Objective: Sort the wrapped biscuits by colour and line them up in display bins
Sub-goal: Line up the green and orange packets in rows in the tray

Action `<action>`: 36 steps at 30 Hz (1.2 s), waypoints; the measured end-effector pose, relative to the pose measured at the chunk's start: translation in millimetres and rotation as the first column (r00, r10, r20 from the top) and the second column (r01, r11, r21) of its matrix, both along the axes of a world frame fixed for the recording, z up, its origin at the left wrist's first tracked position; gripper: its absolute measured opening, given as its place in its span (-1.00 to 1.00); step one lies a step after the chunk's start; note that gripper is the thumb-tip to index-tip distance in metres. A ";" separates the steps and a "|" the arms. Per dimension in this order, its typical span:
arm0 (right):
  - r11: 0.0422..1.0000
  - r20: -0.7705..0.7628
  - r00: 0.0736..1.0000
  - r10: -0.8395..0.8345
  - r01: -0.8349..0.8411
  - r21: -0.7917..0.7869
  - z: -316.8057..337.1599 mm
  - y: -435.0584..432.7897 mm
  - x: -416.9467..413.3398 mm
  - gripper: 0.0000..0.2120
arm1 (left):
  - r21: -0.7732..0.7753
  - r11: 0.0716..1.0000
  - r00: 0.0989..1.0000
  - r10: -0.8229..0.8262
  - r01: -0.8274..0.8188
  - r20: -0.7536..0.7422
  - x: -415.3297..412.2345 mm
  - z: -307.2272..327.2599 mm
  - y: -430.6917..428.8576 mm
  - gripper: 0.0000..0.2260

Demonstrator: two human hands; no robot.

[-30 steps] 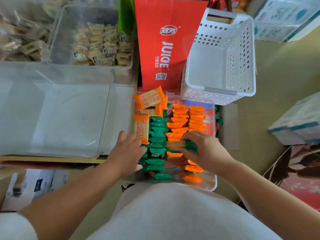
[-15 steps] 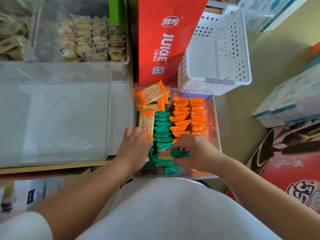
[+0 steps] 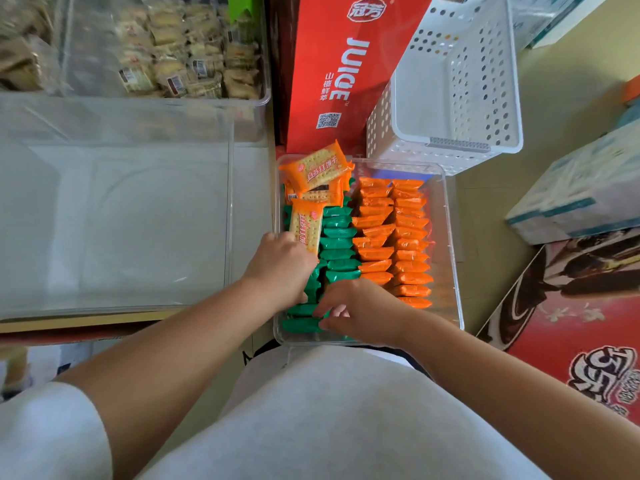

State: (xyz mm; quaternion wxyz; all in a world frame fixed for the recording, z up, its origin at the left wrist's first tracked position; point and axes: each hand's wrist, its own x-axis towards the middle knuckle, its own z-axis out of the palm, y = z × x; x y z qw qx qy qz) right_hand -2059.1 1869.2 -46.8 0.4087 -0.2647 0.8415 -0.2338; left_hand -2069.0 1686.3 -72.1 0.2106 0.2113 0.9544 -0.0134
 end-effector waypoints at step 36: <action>0.896 -0.298 0.922 -0.248 0.335 0.291 -9.7 27.9 10.7 -0.72 | 0.367 0.912 0.935 0.276 -0.181 -0.225 41.5 -8.9 -41.0 -0.79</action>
